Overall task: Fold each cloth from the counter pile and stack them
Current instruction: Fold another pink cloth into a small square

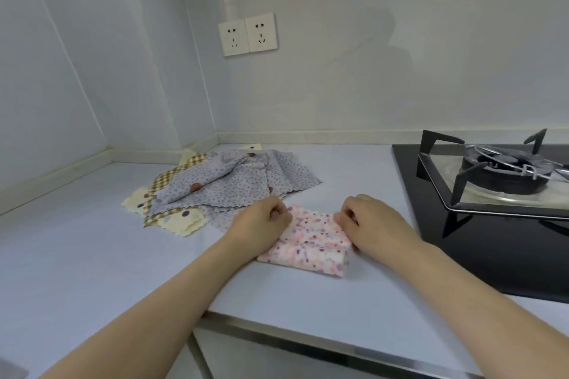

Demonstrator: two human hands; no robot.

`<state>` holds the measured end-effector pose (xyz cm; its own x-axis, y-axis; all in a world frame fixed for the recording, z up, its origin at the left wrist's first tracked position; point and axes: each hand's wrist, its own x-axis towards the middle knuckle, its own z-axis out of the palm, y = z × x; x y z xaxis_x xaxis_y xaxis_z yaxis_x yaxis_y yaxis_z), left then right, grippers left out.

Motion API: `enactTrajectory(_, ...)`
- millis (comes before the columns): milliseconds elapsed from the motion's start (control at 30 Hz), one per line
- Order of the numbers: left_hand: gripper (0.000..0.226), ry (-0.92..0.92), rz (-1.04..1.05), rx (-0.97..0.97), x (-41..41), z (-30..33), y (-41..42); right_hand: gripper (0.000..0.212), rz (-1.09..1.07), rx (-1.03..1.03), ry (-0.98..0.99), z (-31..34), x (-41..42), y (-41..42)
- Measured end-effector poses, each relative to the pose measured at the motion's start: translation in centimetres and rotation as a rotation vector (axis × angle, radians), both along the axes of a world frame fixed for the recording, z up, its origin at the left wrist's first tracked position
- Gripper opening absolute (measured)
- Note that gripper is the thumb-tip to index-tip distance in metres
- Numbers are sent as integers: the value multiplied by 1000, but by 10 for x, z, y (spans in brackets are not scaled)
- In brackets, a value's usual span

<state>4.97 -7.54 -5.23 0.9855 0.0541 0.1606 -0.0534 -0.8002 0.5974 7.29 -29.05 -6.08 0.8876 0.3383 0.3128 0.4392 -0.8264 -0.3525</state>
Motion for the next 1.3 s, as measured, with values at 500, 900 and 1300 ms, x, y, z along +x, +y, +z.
enactTrajectory(500, 21, -20, -227, -41, 6, 6, -13, 18, 66, -60, 180, 16, -4, 3)
enactTrajectory(900, 29, 164, 54, -713, 4, 23, -10, 40, 140, 768, 338, 16, 4, 12)
enactTrajectory(1300, 26, -476, 74, -566, -6, 9, -53, 28, -94, 862, 34, 11, -8, 24)
